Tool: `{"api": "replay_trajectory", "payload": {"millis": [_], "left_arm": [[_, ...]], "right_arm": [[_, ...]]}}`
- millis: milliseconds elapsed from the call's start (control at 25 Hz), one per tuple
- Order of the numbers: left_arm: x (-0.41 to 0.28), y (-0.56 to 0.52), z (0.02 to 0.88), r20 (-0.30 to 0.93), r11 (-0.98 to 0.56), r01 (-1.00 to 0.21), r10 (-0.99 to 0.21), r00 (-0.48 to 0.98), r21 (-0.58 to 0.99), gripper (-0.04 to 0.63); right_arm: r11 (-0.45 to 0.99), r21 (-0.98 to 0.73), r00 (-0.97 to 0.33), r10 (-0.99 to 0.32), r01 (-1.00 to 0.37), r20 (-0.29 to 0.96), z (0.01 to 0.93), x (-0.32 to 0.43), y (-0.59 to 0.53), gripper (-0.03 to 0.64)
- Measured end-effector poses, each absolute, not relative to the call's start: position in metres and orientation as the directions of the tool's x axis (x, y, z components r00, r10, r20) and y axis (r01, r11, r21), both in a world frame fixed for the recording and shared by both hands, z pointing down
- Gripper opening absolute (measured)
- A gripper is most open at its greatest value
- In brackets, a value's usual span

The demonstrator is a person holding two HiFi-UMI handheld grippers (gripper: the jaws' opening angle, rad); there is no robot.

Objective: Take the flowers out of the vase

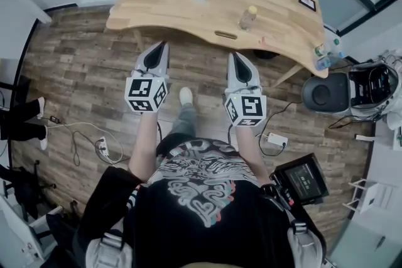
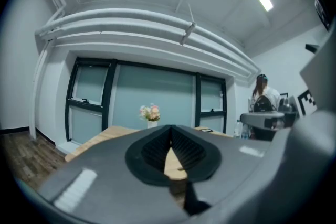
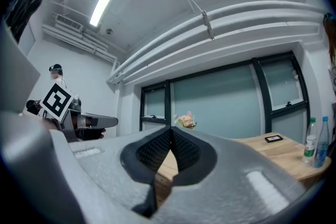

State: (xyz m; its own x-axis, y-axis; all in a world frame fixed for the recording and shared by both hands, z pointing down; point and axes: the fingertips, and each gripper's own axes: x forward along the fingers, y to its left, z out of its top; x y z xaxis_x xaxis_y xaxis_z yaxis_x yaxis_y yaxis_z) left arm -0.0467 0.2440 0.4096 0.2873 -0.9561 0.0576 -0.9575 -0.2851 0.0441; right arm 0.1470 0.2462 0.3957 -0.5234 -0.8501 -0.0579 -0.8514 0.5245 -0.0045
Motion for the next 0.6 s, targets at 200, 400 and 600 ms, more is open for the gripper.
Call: {"api": "replay_trajectory", "payload": {"millis": [200, 400, 600], "left_arm": [[-0.061, 0.171, 0.403, 0.043, -0.297, -0.954, -0.953, 0.298, 0.039, -0.011], [-0.077, 0.089, 0.399, 0.051, -0.307, -0.951, -0.95, 0.309, 0.042, -0.011], [-0.097, 0.008, 0.4, 0.061, -0.33, -0.943, -0.941, 0.332, 0.033, -0.011]], "right_arm": [[0.511, -0.004, -0.51, -0.858, -0.86, -0.06, 0.395, 0.133, 0.176, -0.002], [0.492, 0.021, -0.493, -0.869, -0.87, -0.049, 0.392, 0.115, 0.099, -0.002], [0.477, 0.026, -0.477, -0.879, -0.879, -0.018, 0.395, 0.087, 0.018, -0.002]]}}
